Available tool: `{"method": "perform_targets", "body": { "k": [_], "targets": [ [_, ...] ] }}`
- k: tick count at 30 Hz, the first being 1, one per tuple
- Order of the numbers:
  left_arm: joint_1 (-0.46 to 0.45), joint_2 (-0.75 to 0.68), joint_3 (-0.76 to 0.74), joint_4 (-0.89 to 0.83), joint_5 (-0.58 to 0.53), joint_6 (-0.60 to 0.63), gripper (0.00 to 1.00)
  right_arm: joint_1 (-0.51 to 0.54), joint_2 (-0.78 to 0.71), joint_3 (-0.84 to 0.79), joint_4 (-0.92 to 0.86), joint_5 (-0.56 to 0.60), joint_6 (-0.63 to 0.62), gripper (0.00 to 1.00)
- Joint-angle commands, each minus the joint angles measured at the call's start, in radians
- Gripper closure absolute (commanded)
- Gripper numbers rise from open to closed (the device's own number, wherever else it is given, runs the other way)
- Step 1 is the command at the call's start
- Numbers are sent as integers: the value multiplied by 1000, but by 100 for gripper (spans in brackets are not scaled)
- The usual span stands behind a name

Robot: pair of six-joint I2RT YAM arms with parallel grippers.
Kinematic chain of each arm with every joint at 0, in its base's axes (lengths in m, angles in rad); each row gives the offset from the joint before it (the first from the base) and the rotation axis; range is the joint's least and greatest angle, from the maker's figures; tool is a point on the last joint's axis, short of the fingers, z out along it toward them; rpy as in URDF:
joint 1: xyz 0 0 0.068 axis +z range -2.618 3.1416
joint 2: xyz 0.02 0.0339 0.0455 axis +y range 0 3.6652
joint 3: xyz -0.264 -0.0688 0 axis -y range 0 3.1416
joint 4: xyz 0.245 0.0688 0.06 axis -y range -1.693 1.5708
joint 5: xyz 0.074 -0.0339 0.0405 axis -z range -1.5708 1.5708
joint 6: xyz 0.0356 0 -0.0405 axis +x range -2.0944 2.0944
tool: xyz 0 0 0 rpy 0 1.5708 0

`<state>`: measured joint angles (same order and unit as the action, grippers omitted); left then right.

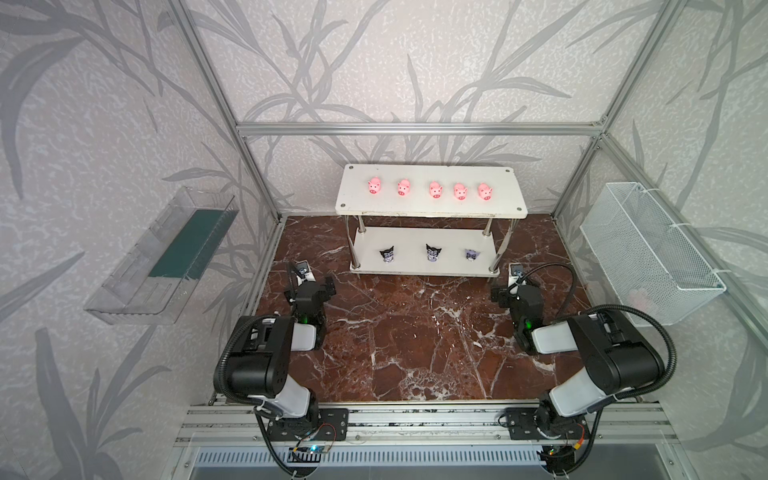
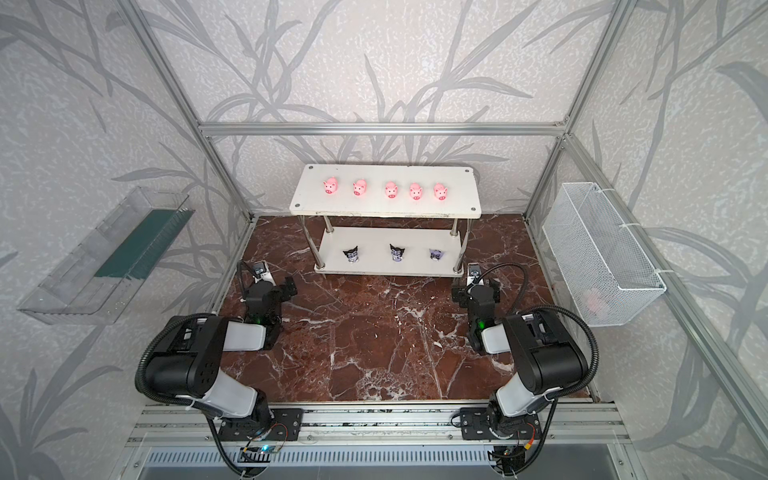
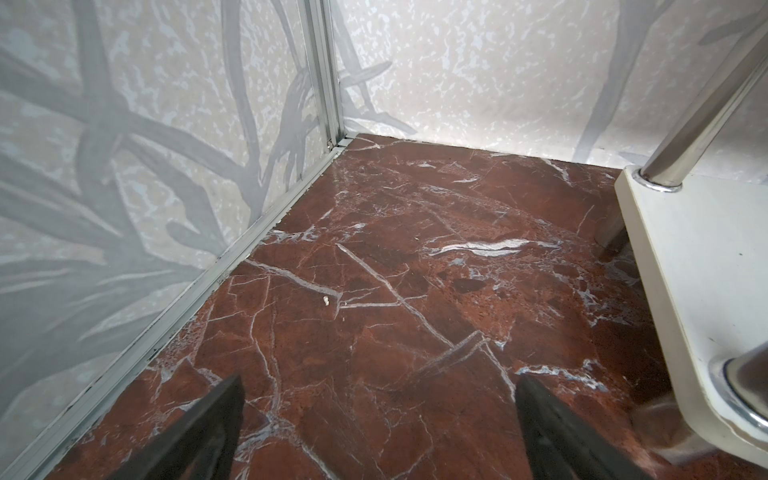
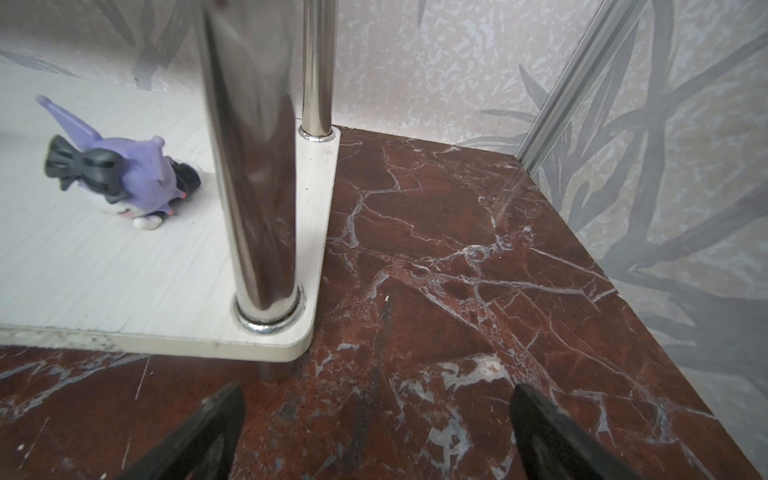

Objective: Place and organize the plastic toys onto the shelf

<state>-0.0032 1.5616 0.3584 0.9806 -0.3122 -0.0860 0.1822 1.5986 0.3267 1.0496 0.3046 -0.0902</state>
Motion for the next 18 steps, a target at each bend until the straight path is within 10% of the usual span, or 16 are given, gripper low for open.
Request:
{"method": "perform_targets", "body": {
  "k": [1,18],
  "targets": [
    [3,10,-6,21,-5,11,1,-1,5,20,15,0,6,1],
    [3,12,-7,24,-7,9,1,-1,6,20,15,0,5,1]
  ]
}}
